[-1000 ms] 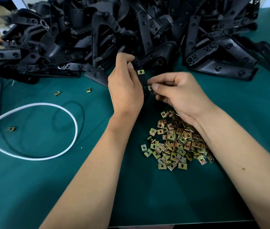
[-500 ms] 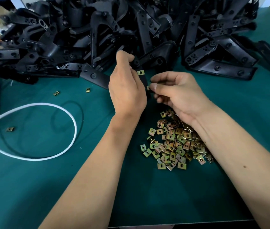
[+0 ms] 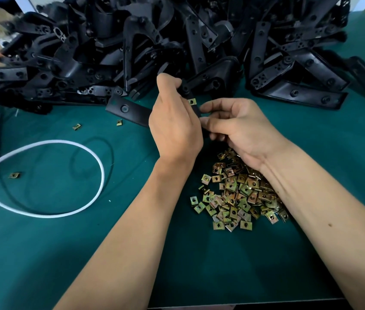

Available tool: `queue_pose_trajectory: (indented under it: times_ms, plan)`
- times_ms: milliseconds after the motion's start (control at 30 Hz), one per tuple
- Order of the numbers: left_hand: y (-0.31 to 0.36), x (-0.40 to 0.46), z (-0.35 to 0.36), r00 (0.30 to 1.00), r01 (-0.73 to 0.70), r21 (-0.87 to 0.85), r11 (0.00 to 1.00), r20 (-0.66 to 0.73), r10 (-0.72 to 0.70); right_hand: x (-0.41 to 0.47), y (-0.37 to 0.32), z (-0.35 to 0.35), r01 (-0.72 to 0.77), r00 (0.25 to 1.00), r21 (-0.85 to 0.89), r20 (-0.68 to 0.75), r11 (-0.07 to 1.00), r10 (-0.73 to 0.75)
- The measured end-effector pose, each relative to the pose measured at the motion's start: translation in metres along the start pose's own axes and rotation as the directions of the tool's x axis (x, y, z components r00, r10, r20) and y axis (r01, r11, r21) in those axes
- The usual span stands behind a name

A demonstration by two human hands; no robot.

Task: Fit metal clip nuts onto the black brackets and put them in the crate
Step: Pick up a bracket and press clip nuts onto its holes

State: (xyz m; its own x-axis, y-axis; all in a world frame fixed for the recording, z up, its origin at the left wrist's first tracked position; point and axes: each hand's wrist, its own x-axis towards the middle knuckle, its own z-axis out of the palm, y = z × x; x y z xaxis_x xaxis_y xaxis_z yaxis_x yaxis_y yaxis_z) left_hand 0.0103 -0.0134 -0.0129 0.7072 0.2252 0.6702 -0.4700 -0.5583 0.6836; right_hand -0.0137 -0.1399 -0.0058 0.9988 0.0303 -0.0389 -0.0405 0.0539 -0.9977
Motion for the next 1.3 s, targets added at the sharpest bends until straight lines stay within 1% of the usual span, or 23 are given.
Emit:
queue_pose_trajectory:
  times_ms: [67,133,233,333,500,667,800,867,1067,1133,1233,1267,1300]
  plan:
    - [-0.002,0.000,0.000,1.000,-0.004,-0.020,1.000,0.001,0.004,-0.001,0.000,0.000,0.009,1.000,-0.008,-0.009,1.000,-0.009]
    - [-0.005,0.001,0.002,1.000,0.014,-0.058,0.998,0.015,-0.013,-0.002,0.000,-0.002,0.038,0.999,-0.059,-0.035,0.998,-0.040]
    - [-0.008,0.004,0.005,0.996,0.072,-0.092,0.993,0.053,-0.068,-0.004,-0.001,0.000,0.119,0.984,-0.172,-0.112,0.978,-0.139]
    - [-0.009,0.004,0.005,0.995,0.059,-0.102,0.993,0.089,-0.050,-0.004,-0.001,0.006,0.196,0.948,-0.234,-0.202,0.952,-0.245]
    - [-0.006,0.003,0.005,0.994,0.051,-0.071,0.996,0.100,-0.044,-0.005,-0.001,0.012,0.200,0.922,-0.211,-0.289,0.957,-0.257]
    - [-0.003,0.002,0.005,0.997,0.011,-0.057,0.998,0.079,-0.007,-0.008,-0.001,0.017,0.219,0.921,-0.205,-0.279,0.954,-0.271]
    - [-0.004,0.003,0.005,0.998,0.047,0.018,0.999,0.038,-0.048,-0.008,-0.001,0.020,0.215,0.934,-0.185,-0.248,0.959,-0.257]
    - [-0.004,0.003,0.006,0.997,0.057,0.040,0.998,0.045,-0.059,-0.007,-0.002,0.019,0.207,0.940,-0.184,-0.235,0.961,-0.248]
    - [0.002,0.002,0.009,0.998,0.009,0.048,0.999,0.068,-0.013,-0.007,-0.002,0.013,0.186,0.947,-0.177,-0.231,0.966,-0.225]
    - [-0.001,0.003,0.007,0.997,0.044,0.012,0.999,0.055,-0.045,-0.006,-0.001,0.011,0.166,0.962,-0.145,-0.195,0.975,-0.193]
    - [-0.008,0.005,0.005,0.991,0.131,-0.141,0.981,0.044,-0.126,-0.004,-0.002,0.003,0.105,0.993,-0.007,-0.052,0.994,-0.105]
    - [-0.010,0.005,0.005,0.991,0.133,-0.173,0.976,0.039,-0.128,-0.004,-0.003,0.002,0.080,0.997,0.037,-0.016,0.996,-0.080]
    - [-0.012,0.006,0.005,0.992,0.128,-0.191,0.973,0.035,-0.124,-0.003,-0.003,0.002,0.063,0.998,0.060,-0.014,0.996,-0.062]
